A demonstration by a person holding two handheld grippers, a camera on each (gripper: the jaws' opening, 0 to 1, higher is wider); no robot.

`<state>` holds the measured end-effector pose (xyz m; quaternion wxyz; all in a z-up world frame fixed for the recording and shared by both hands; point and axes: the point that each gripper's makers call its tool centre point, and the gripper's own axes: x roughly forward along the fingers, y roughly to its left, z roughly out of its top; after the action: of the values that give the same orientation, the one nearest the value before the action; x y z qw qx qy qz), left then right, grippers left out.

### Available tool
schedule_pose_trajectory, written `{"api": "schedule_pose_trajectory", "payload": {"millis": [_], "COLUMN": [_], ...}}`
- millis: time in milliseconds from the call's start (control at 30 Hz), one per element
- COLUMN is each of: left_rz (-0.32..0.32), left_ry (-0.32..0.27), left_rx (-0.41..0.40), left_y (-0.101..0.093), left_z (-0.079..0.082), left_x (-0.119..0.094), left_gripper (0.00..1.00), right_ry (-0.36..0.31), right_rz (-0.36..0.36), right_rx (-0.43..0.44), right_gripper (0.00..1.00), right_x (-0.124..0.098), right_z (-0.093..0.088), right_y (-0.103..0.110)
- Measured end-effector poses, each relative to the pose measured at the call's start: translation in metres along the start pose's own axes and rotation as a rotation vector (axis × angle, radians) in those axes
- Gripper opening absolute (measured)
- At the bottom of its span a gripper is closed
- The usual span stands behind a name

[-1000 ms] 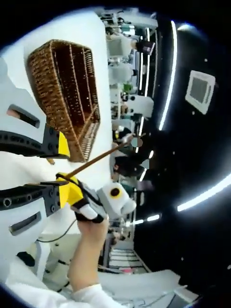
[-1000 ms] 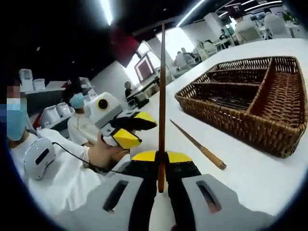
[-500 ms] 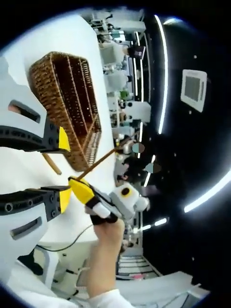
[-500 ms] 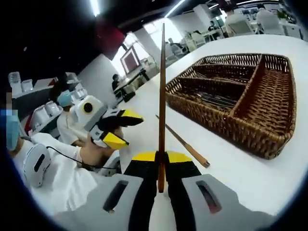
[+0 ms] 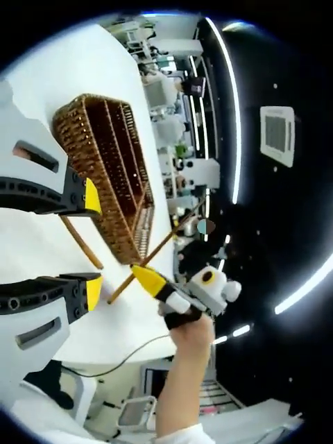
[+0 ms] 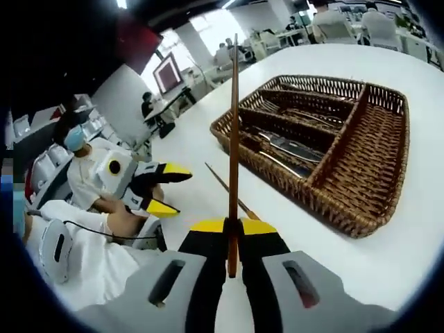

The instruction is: Arrange the knives, forks, and spoons in their matching storage slots by inserting each utensil handle-first until every utensil is classified and aligned in the correct compartment

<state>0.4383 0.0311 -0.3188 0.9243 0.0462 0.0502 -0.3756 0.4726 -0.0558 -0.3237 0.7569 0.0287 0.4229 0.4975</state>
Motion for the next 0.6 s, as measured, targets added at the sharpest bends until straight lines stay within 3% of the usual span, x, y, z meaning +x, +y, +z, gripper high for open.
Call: {"api": "schedule_pose_trajectory", "payload": {"millis": [600], "left_rz": [0.031], "left_ry": [0.005], "left_rx": [0.018], "left_y": [0.004], "left_z": [-0.013], "left_x": [-0.007], "left_gripper": [0.31], "right_ry": [0.105], "right_rz": [-0.112], "right_rx": [0.141], "right_gripper": [0.05], "right_x": [-0.013], "right_z": [0.014], "right_y": [-0.035]}}
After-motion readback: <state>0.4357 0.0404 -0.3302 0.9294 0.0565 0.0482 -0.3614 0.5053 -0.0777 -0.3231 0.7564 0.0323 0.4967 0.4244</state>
